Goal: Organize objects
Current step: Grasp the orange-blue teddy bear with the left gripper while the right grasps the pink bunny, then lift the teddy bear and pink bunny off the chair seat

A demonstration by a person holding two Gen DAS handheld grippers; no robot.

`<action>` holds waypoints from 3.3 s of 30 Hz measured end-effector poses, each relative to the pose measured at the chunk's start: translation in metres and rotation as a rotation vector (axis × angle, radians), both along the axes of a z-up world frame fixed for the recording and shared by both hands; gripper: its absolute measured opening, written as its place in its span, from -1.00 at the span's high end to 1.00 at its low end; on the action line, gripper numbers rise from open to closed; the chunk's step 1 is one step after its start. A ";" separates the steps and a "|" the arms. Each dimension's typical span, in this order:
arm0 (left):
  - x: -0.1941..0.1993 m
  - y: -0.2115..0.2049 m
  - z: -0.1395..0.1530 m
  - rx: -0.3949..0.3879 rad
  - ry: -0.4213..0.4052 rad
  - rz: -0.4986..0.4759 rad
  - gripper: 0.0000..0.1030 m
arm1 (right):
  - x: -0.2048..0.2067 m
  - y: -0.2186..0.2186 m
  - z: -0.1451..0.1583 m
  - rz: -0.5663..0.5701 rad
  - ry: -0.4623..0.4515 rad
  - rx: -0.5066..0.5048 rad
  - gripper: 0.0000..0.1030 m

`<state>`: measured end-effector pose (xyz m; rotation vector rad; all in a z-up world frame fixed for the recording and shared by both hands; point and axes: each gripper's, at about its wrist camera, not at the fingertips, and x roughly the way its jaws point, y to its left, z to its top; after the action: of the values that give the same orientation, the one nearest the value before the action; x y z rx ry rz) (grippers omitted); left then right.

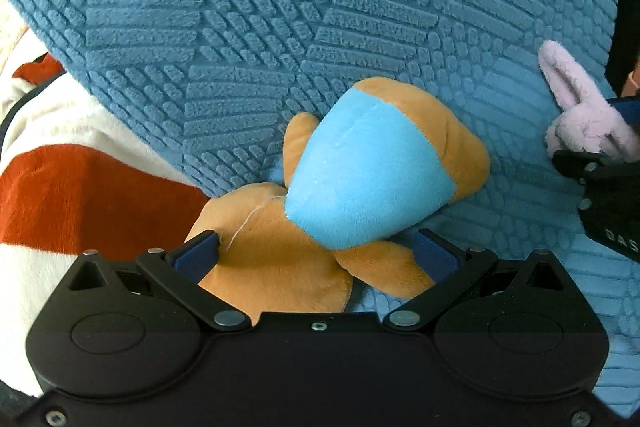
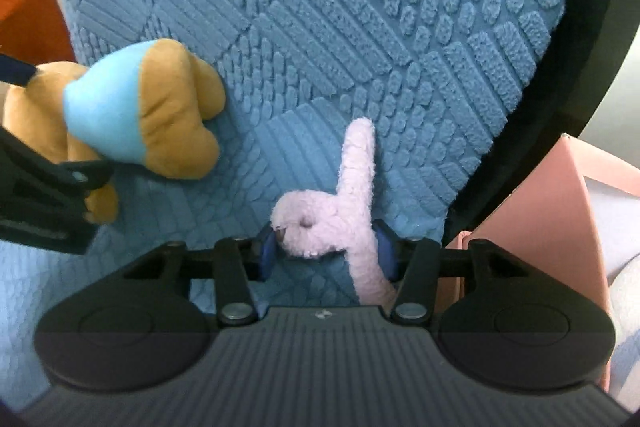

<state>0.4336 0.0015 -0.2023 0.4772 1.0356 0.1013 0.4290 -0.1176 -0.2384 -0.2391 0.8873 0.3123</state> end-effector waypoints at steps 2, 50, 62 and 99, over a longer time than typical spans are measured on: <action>0.002 -0.002 -0.003 0.021 0.002 -0.011 -1.00 | -0.006 0.000 0.003 0.003 0.000 0.007 0.00; -0.105 0.024 0.104 -0.423 -0.197 0.131 -0.46 | -0.125 -0.032 0.068 -0.065 -0.072 0.213 0.00; -0.167 0.044 0.123 -0.849 -0.161 0.263 -0.52 | -0.168 -0.036 0.071 -0.058 -0.096 0.202 0.00; -0.121 0.071 0.052 -0.703 -0.003 0.299 -0.99 | -0.133 -0.025 0.041 -0.074 -0.003 0.195 0.00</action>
<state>0.3128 0.0722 -0.1504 -0.3168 1.0587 -0.0013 0.2961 -0.1426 -0.1972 -0.0265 0.8547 0.3268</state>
